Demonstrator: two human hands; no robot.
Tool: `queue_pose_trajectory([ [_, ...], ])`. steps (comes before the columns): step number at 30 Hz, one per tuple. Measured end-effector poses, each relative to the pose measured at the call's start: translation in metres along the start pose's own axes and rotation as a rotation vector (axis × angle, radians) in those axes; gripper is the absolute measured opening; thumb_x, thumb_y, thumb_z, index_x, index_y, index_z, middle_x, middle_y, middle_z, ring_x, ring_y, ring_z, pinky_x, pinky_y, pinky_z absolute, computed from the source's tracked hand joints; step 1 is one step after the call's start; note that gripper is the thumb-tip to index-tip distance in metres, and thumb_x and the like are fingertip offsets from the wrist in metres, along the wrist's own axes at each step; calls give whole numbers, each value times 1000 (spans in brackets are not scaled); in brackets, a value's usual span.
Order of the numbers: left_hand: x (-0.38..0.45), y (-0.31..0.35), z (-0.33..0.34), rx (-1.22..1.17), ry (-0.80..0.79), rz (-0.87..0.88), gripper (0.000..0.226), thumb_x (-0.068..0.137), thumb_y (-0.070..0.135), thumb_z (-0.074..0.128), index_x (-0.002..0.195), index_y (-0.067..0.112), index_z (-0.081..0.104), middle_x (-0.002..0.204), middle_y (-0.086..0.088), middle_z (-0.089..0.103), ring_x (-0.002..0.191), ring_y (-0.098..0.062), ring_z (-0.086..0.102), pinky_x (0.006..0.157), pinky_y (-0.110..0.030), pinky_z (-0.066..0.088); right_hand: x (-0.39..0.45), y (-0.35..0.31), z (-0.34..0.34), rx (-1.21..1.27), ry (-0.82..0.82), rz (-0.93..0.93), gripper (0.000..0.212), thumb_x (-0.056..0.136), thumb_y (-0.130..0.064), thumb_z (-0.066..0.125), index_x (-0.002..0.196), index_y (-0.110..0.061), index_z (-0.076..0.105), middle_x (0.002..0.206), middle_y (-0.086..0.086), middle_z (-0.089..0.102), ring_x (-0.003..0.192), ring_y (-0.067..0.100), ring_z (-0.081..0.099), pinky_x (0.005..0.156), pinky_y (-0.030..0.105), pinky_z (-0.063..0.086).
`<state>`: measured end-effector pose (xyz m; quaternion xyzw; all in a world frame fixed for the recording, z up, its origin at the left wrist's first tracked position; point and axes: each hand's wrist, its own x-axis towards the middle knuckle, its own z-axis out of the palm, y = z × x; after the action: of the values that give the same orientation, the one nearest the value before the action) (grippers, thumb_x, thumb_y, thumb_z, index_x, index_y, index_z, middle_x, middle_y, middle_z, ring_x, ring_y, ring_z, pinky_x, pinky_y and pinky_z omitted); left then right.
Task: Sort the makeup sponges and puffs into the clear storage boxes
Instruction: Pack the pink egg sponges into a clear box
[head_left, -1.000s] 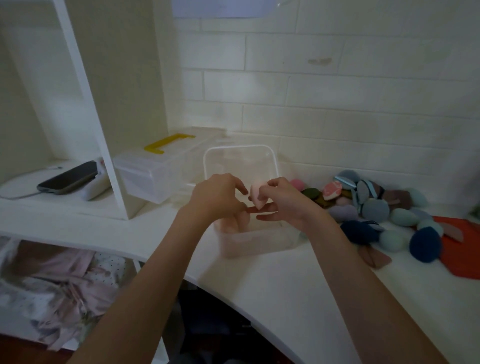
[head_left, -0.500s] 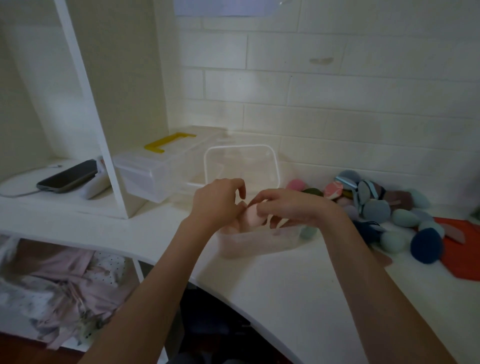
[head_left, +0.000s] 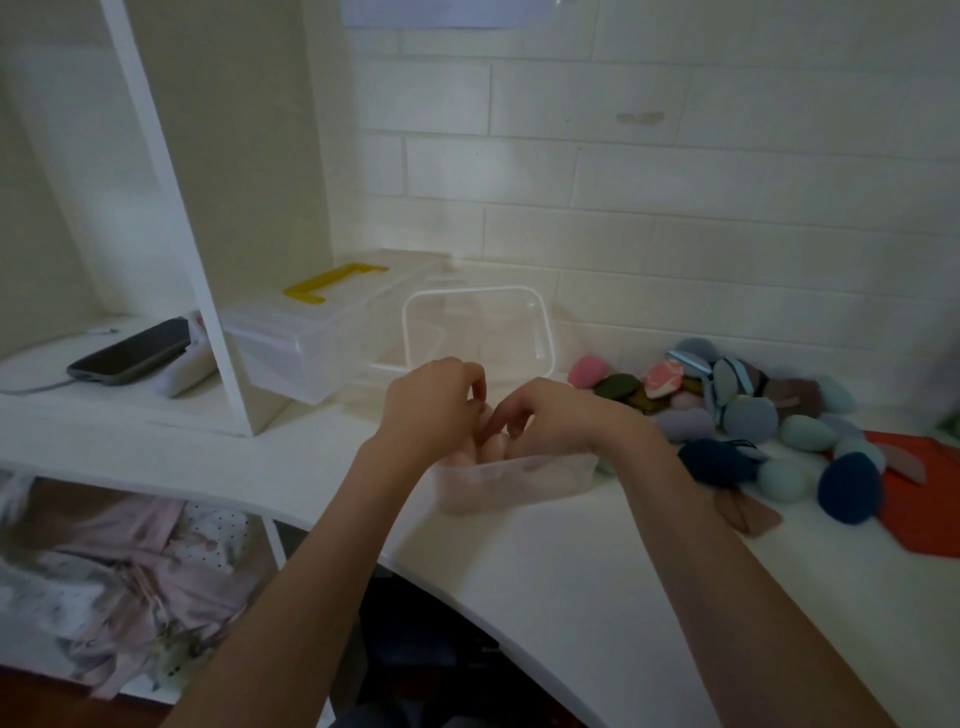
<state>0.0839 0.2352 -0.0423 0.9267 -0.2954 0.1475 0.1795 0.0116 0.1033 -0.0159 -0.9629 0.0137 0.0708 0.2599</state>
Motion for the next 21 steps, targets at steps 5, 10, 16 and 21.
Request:
queue_pose_trajectory([
  [5, -1, 0, 0, -6, 1, -2, 11, 88, 27, 56, 95, 27, 64, 93, 5, 55, 89, -17, 56, 66, -28, 36, 4, 0, 8, 56, 102, -11, 22, 81, -24, 63, 102, -22, 68, 91, -3, 67, 68, 5, 56, 57, 15, 41],
  [10, -1, -1, 2, -102, 79, -25, 14, 92, 26, 50, 96, 23, 63, 92, 4, 56, 80, -15, 52, 65, -28, 39, 4, 2, 6, 193, 105, -24, 23, 77, -7, 65, 99, -14, 60, 99, 6, 68, 73, 15, 62, 67, 26, 53],
  [16, -5, 10, -8, -961, 77, -56, 21, 79, 19, 43, 92, 20, 60, 92, 0, 52, 80, -7, 51, 66, -15, 41, 5, 7, 3, 168, 38, 40, 17, 78, -17, 70, 91, -21, 60, 99, -1, 68, 83, 15, 64, 69, 25, 51],
  [21, -5, 4, -5, -792, -177, 29, 28, 80, 13, 55, 107, 20, 50, 115, -4, 49, 89, -1, 50, 69, -9, 40, 10, 19, 2, 531, -6, 101, 29, 76, -9, 65, 103, -14, 55, 94, 14, 73, 90, 26, 71, 91, 47, 53],
])
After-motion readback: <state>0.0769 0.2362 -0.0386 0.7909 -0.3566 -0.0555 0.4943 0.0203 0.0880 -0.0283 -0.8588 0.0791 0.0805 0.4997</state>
